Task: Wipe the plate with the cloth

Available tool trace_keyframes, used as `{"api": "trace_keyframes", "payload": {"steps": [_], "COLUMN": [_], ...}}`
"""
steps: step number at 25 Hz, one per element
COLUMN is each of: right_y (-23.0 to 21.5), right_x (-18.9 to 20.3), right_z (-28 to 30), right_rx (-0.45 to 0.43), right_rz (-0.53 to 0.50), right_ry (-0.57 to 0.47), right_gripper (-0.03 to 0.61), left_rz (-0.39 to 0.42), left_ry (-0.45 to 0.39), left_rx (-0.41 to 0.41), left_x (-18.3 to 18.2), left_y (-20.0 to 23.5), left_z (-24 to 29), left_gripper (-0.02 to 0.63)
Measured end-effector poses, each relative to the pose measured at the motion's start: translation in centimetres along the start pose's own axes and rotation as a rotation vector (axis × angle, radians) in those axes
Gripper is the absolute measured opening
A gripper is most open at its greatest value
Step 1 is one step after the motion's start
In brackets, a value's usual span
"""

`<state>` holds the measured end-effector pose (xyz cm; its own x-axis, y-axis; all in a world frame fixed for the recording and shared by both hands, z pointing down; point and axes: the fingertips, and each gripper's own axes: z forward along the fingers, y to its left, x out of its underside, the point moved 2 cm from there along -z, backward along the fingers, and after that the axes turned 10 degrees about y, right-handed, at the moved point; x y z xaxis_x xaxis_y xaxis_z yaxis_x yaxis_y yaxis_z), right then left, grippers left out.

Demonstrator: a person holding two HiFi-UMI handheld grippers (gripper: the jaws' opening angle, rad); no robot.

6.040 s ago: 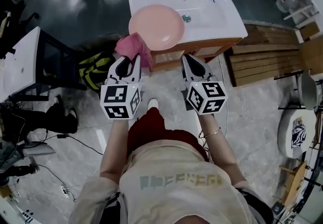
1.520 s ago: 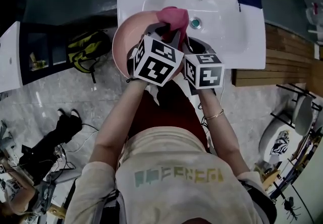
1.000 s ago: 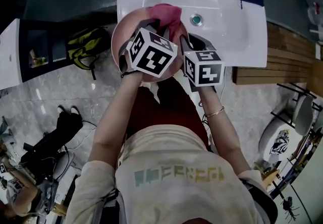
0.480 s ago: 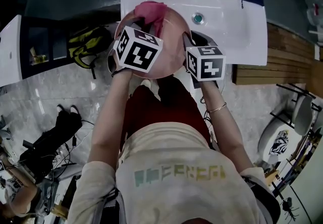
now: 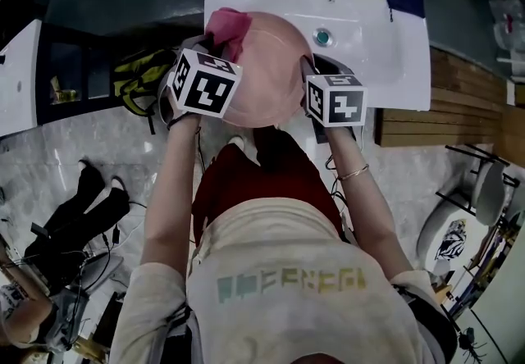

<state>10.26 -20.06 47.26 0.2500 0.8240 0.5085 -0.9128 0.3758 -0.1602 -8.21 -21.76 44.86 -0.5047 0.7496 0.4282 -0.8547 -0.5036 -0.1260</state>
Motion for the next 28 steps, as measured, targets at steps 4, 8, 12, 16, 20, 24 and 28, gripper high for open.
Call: {"api": "trace_keyframes", "payload": {"steps": [4,8,12,16,20,24,28], "right_y": [0.2,0.3,0.2,0.1,0.0,-0.3,-0.6], "right_x": [0.1,0.1,-0.1,0.1,0.2,0.3,0.4], "right_z": [-0.6,-0.5,-0.5,-0.5,-0.7,-0.5,-0.2], "right_rx": [0.003,0.002,-0.003,-0.010,-0.017,-0.020,-0.023], "right_rz": [0.000,0.008,0.019,0.026,0.037,0.046,0.053], "right_ry": [-0.006,-0.007,-0.014,-0.017,-0.023,-0.020,-0.015], "right_gripper": [0.074,0.074,0.074,0.074,0.072,0.069,0.069], "left_rz": [-0.052,-0.061,-0.036,0.022,0.053,0.062,0.079], "left_ry": [-0.050,-0.099,-0.122,-0.102,-0.067,-0.029,0.009], "left_rx": [-0.017,0.054,0.202,0.304,0.373,0.406,0.390], "left_x": [0.2,-0.8,-2.8,-4.1,-4.5,-4.4,-3.7], "left_y": [0.7,-0.4,-4.3,-8.7,-12.1,-13.7,-14.1], "left_z": [-2.4,-4.4,-4.5,-3.3,-2.0,-0.7,0.9], "left_gripper": [0.067,0.067,0.067,0.067,0.067,0.067,0.067]}}
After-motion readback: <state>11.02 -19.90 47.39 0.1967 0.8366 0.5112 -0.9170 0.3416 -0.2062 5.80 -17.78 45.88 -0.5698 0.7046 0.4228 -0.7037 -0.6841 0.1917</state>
